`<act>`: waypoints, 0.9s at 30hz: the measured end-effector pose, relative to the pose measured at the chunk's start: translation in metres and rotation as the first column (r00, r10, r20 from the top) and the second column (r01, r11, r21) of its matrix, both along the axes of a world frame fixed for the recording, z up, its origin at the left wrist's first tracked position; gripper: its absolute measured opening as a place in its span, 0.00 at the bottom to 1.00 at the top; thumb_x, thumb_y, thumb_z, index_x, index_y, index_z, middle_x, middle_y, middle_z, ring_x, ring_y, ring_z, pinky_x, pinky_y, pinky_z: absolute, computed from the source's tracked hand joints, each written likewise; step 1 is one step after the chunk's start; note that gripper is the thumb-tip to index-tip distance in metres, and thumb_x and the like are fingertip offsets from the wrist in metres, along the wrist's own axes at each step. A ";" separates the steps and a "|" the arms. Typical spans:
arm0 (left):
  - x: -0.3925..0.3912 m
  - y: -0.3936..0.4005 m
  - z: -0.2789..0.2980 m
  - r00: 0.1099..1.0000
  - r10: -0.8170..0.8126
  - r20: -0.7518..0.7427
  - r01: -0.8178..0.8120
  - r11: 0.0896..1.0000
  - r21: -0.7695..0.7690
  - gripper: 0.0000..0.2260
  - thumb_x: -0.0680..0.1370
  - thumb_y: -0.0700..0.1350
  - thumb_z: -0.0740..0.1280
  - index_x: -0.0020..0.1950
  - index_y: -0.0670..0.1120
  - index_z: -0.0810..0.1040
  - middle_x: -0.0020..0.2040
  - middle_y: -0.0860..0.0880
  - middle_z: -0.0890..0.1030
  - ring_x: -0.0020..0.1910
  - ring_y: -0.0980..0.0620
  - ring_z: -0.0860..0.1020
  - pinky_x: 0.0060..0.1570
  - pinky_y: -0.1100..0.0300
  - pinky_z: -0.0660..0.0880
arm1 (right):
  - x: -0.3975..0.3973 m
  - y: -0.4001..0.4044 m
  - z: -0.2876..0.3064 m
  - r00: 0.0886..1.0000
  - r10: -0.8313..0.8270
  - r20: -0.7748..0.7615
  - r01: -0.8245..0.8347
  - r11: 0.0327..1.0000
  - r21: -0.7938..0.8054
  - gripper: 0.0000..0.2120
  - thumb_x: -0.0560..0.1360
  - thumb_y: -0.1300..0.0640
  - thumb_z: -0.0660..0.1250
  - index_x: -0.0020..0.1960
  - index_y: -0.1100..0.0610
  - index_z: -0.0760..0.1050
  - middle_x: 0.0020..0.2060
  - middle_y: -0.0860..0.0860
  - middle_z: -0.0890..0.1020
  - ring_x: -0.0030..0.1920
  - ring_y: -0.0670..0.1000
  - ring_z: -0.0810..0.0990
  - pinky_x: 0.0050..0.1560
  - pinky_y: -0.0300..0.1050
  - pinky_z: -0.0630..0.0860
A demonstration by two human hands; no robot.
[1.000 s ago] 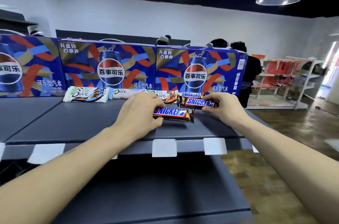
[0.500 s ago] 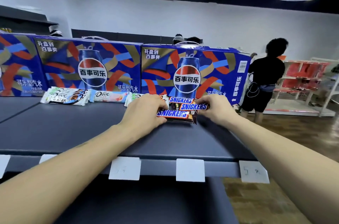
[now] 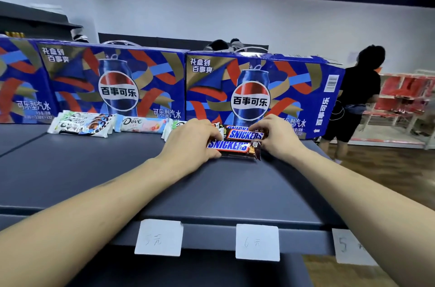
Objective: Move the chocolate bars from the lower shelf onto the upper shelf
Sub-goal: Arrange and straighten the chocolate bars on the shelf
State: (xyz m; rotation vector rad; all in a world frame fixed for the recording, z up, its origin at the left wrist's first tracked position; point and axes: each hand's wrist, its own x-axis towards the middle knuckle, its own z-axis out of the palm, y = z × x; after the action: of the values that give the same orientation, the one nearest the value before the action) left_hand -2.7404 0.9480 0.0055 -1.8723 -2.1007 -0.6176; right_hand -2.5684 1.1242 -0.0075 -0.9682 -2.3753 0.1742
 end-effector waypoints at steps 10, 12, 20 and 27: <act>0.026 0.045 -0.004 0.999 -0.043 -0.001 0.043 0.999 -0.029 0.17 0.71 0.56 0.73 0.58 0.55 0.79 0.52 0.54 0.78 0.54 0.52 0.73 0.48 0.56 0.69 | 0.037 0.006 0.010 0.979 -0.050 -0.198 0.057 0.998 0.032 0.09 0.78 0.57 0.67 0.55 0.50 0.82 0.51 0.44 0.80 0.52 0.45 0.78 0.52 0.37 0.71; 0.029 0.054 -0.006 0.999 -0.037 0.016 0.037 0.999 -0.028 0.18 0.71 0.56 0.73 0.59 0.54 0.79 0.52 0.53 0.78 0.54 0.51 0.73 0.47 0.56 0.69 | 0.041 0.003 0.011 0.978 -0.055 -0.200 0.059 0.998 0.015 0.08 0.78 0.55 0.67 0.56 0.50 0.82 0.52 0.44 0.80 0.51 0.44 0.77 0.51 0.35 0.69; 0.024 0.069 -0.008 0.998 -0.021 -0.053 0.020 1.000 -0.008 0.16 0.73 0.54 0.71 0.59 0.53 0.78 0.53 0.52 0.77 0.55 0.49 0.71 0.52 0.56 0.67 | 0.037 -0.017 0.012 0.981 -0.052 -0.188 0.058 0.998 0.024 0.11 0.77 0.58 0.65 0.56 0.49 0.81 0.52 0.46 0.81 0.53 0.45 0.78 0.55 0.41 0.75; 0.023 0.068 -0.004 0.994 -0.014 -0.109 0.009 0.999 -0.045 0.19 0.72 0.53 0.72 0.62 0.52 0.77 0.55 0.50 0.75 0.56 0.48 0.69 0.51 0.57 0.66 | 0.029 -0.031 0.010 0.985 -0.072 -0.156 0.079 0.996 0.033 0.11 0.77 0.57 0.66 0.58 0.51 0.80 0.53 0.46 0.80 0.54 0.46 0.77 0.56 0.42 0.74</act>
State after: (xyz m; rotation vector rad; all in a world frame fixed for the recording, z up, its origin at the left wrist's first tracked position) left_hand -2.7175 1.0162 0.0019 -1.8980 -2.0517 -0.4631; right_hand -2.5394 1.0935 0.0027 -0.9876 -2.1891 0.1670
